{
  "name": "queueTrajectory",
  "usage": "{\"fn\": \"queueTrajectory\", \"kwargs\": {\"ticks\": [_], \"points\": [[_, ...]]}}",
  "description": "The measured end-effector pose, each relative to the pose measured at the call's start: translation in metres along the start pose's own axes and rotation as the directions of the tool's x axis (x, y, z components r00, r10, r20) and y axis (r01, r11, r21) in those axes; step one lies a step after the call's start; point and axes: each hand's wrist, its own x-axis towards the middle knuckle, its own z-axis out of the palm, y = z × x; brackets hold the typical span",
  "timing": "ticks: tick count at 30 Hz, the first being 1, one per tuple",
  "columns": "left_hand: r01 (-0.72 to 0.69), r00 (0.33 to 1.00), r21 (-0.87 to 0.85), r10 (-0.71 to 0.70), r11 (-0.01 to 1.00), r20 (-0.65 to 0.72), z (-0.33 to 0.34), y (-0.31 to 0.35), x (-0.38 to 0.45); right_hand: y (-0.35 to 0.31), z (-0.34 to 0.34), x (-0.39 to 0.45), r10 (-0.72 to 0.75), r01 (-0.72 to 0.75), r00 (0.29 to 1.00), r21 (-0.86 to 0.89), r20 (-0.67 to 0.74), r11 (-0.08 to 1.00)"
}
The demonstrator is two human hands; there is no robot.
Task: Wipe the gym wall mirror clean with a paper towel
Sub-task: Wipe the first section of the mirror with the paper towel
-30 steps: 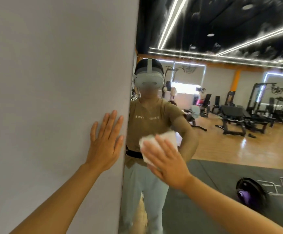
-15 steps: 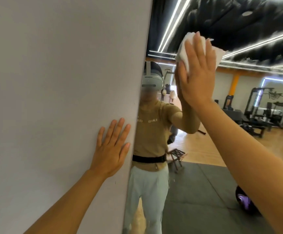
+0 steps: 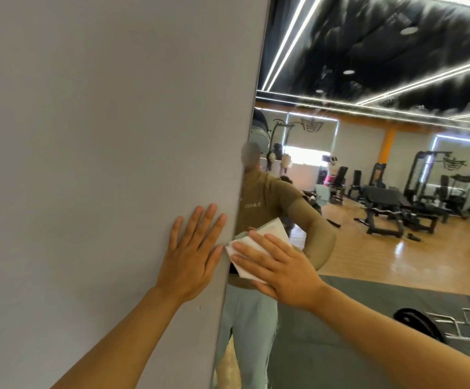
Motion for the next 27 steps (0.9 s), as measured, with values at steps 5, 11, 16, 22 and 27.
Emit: {"fn": "queueTrajectory", "kwargs": {"ticks": [5, 11, 16, 22, 27], "points": [[0.009, 1.0, -0.007, -0.009, 1.0, -0.003, 0.0, 0.001, -0.001, 0.07, -0.028, 0.038, 0.126, -0.131, 0.988, -0.055, -0.085, 0.99], [0.013, 1.0, -0.021, -0.013, 1.0, 0.004, 0.0, 0.001, -0.001, 0.173, -0.091, 0.11, 0.703, -0.693, 0.647, 0.156, -0.295, 0.703], [0.016, 1.0, -0.019, -0.015, 1.0, 0.015, -0.002, 0.002, 0.0, 0.146, -0.077, 0.123, 0.689, -0.691, 0.663, 0.117, -0.291, 0.714], [0.005, 1.0, -0.046, -0.004, 0.999, 0.005, -0.003, 0.0, 0.0, 0.033, -0.02, 0.057, 0.228, -0.227, 0.967, 0.025, -0.113, 0.974], [-0.023, 1.0, -0.048, 0.024, 0.999, 0.019, -0.005, -0.005, 0.0, -0.009, 0.001, 0.004, -0.028, 0.033, 0.997, -0.083, 0.066, 0.996]]}}
